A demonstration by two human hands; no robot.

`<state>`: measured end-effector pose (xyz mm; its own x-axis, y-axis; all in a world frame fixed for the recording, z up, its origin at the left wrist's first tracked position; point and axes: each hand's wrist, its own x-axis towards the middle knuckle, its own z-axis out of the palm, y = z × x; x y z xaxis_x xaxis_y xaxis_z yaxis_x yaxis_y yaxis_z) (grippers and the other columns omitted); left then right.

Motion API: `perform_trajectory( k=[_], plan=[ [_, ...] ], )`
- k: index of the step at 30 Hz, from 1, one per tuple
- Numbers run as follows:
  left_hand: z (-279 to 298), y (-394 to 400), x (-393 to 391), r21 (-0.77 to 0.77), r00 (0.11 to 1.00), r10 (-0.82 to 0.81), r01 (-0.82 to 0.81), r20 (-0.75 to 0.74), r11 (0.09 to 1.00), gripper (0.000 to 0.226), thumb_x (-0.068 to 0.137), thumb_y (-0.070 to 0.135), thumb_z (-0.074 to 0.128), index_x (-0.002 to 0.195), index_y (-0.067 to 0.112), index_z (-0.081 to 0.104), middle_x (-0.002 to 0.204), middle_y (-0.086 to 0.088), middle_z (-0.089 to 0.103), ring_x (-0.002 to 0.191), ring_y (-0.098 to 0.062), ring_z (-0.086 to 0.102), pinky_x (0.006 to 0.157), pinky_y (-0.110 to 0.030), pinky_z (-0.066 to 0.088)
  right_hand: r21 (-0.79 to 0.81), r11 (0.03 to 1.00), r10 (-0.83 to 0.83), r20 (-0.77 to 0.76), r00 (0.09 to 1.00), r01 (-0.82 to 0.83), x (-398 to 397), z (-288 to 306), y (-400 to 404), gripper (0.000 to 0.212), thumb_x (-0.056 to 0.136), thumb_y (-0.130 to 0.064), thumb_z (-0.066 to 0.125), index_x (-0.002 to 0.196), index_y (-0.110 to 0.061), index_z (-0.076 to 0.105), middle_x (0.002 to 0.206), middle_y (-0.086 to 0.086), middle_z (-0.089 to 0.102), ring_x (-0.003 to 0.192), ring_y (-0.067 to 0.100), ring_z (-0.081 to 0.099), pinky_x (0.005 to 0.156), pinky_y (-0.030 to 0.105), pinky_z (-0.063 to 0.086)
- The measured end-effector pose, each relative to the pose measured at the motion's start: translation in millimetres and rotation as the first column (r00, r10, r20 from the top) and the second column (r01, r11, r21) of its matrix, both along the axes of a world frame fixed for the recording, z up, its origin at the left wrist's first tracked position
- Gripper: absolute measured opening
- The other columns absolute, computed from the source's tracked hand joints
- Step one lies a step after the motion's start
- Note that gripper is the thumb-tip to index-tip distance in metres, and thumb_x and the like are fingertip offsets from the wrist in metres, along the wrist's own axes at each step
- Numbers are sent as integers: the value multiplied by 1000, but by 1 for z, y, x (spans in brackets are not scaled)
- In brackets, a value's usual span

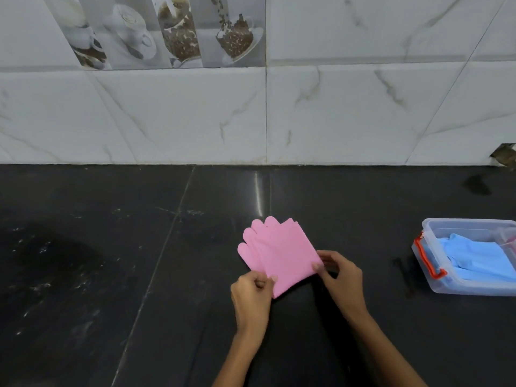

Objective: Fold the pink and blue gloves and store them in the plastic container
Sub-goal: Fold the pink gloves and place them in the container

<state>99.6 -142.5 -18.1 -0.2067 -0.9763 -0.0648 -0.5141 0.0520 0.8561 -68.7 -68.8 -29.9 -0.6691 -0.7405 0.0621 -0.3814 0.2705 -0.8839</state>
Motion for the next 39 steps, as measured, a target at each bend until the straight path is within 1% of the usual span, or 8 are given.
perform_trajectory(
  k=[7, 11, 15, 20, 23, 27, 33, 39],
  plan=[
    [3, 104, -60, 322, 946, -124, 222, -298, 920, 16, 82, 7, 68, 69, 16, 66, 71, -2, 74, 64, -5, 71, 67, -32, 59, 168, 970, 184, -48, 982, -174, -80, 20, 4, 20, 76, 3, 71, 89, -11, 76, 87, -3, 73, 81, 5, 67, 79, 10, 48],
    [15, 114, -67, 307, 890, -321, 420, -324, 854, 16, 86, 25, 66, 74, 15, 70, 68, 2, 72, 62, -5, 70, 62, -19, 56, 282, 904, 369, -137, 919, -321, -90, 23, -11, 22, 79, 5, 67, 87, -14, 77, 91, -2, 73, 86, 8, 65, 80, 6, 46],
    [23, 74, -52, -135, 953, -303, 298, -16, 945, 21, 91, 29, 56, 75, 21, 67, 71, 11, 68, 64, 1, 58, 56, -11, 40, 271, 896, 403, -165, 900, -352, -84, 16, -15, 27, 80, 8, 63, 83, -15, 76, 89, -5, 69, 86, 11, 65, 80, 9, 48],
    [21, 21, -52, -508, 931, -209, 342, 300, 791, 21, 90, 16, 58, 106, 15, 72, 119, -1, 68, 104, -22, 64, 84, -29, 50, 186, 960, 242, -177, 954, -209, -66, 4, -10, 24, 79, 4, 64, 88, -17, 73, 91, -5, 71, 88, 10, 64, 84, 30, 53],
    [11, 4, -61, -379, 756, -315, 586, 574, 716, 36, 99, 23, 40, 129, 12, 56, 151, -9, 36, 140, -29, 32, 115, -47, 23, 192, 974, 174, -278, 945, -123, -54, 1, -8, 22, 82, -2, 63, 97, -16, 70, 97, -2, 71, 91, 14, 62, 82, 34, 52],
    [-6, -5, -69, -197, 563, -382, 713, 733, 673, 47, 102, 29, 22, 144, 10, 32, 160, -10, 11, 147, -26, 9, 119, -44, 5, 199, 980, 72, -377, 923, 4, -29, -4, -7, 24, 90, -5, 51, 108, -11, 67, 109, 5, 67, 100, 17, 58, 83, 31, 50],
    [-24, -11, -52, -255, 599, -368, 708, 711, 659, 48, 98, 24, 37, 145, 14, 34, 155, -8, 25, 143, -27, 26, 115, -47, 23, 479, 877, 194, -416, 889, 32, 5, -24, -10, 49, 102, -22, 23, 149, -14, 13, 160, 6, 6, 147, 20, 2, 119, 36, 10],
    [-34, -17, -51, -196, 566, -409, 725, 716, 660, 54, 98, 32, 14, 150, 18, 19, 159, -3, 9, 147, -22, 8, 119, -43, 7, 541, 837, 238, -504, 830, 88, 7, -31, -11, 53, 101, -33, 17, 149, -13, 5, 160, 7, -1, 147, 21, -1, 119, 37, 5]
  ],
)
